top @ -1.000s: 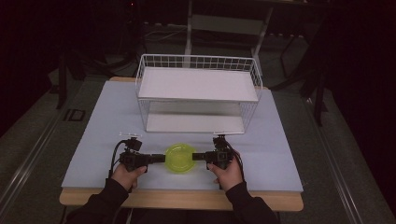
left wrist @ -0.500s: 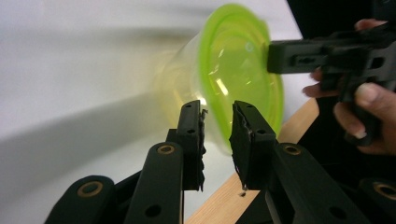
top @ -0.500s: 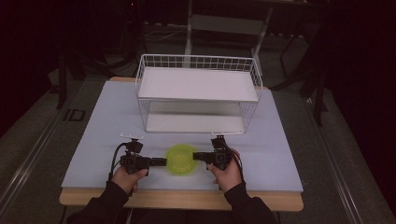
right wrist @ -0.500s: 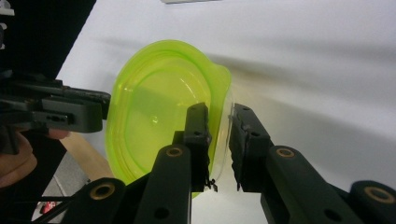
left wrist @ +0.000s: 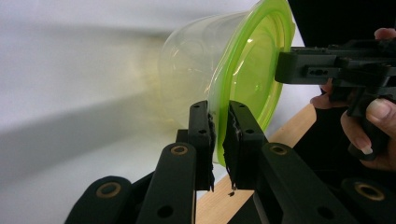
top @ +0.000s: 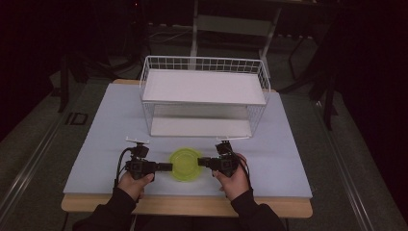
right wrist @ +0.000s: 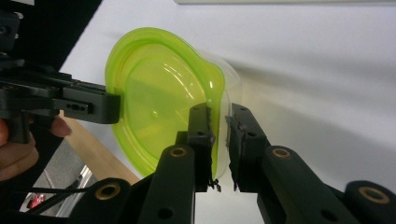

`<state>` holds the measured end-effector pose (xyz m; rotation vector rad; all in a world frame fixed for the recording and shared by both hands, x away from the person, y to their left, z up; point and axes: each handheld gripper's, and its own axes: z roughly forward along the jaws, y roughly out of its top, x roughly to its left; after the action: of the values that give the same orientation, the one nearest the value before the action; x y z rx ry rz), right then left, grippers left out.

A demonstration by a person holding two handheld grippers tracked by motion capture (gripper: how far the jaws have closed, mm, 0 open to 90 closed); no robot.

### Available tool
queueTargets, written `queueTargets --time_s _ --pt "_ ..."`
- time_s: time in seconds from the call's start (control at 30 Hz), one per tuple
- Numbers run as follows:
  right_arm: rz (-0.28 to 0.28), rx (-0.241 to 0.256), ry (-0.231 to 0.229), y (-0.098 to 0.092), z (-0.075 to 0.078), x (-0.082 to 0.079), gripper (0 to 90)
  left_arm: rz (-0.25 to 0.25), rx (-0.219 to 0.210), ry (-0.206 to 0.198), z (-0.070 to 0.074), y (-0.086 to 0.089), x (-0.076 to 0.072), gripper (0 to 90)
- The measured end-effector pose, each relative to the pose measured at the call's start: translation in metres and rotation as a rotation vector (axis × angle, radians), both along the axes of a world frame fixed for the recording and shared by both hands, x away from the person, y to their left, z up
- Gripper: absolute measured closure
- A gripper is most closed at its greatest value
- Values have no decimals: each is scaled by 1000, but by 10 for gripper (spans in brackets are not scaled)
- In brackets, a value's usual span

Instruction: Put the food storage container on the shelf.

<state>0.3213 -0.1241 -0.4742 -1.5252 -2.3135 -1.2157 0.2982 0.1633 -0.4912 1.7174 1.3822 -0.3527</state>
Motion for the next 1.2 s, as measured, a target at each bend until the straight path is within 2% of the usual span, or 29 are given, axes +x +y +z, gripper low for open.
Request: queueTargets --time_s 0.17,0.23,0.27,0.33,0.4,0.43,0.5,0.53,0.6,0.63,0.67,0.7,0.73,0.77,0.8,0.83,0.9,0.97,1.03,1.07,1.1,1.13,1.2 --pt "0 30 -36 -3 12 -2 804 -11 -17 -8 12 0 4 824" --pt "-3 45 -50 -6 21 -2 805 -16 -9 -27 23 -2 7 824" --pt "-3 45 -50 -6 21 -2 805 -16 -9 -27 23 -2 7 824" --pt "-11 54 -80 -9 32 -2 805 -23 3 -51 37 -4 10 824" --pt "-12 56 -91 -10 36 -2 806 -23 2 -57 42 -5 12 824" --pt "-19 70 -109 -13 45 -1 806 -26 1 -72 50 -7 14 823" --pt "-21 76 -114 -14 48 -1 806 -25 3 -81 56 -8 16 823" --pt "-26 88 -130 -17 56 0 807 -27 -3 -91 63 -9 18 823" --pt "-31 94 -135 -18 59 1 807 -23 -9 -93 67 -10 20 823" --pt "-36 102 -149 -21 68 3 808 -19 -13 -104 75 -12 23 822" --pt "-40 106 -154 -21 71 4 808 -19 -13 -104 75 -12 23 823" --pt "-44 105 -160 -22 75 5 808 -13 -11 -115 84 -13 27 822" --pt "-44 105 -160 -22 75 5 808 -13 -11 -115 84 -13 27 822" --pt "-48 117 -170 -23 85 9 809 -11 -16 -127 93 -14 31 822" --pt "-48 117 -170 -23 85 9 809 -11 -16 -127 93 -14 31 822" --pt "-49 120 -175 -24 90 10 809 -7 -16 -136 101 -14 34 822" --pt "-55 137 -191 -25 106 15 811 2 -15 -146 110 -15 38 820" --pt "-60 138 -202 -26 116 20 811 7 -16 -148 121 -16 43 819" --pt "-65 146 -201 -26 121 22 812 18 -14 -151 130 -17 50 818" --pt "-65 146 -201 -26 121 22 812 18 -14 -151 130 -17 50 818" --pt "-71 148 -204 -26 126 25 812 33 -10 -159 140 -18 56 818" --pt "-85 155 -212 -26 138 35 813 50 2 -169 149 -19 65 815" --pt "-85 160 -217 -26 143 39 813 59 5 -173 153 -20 68 814"
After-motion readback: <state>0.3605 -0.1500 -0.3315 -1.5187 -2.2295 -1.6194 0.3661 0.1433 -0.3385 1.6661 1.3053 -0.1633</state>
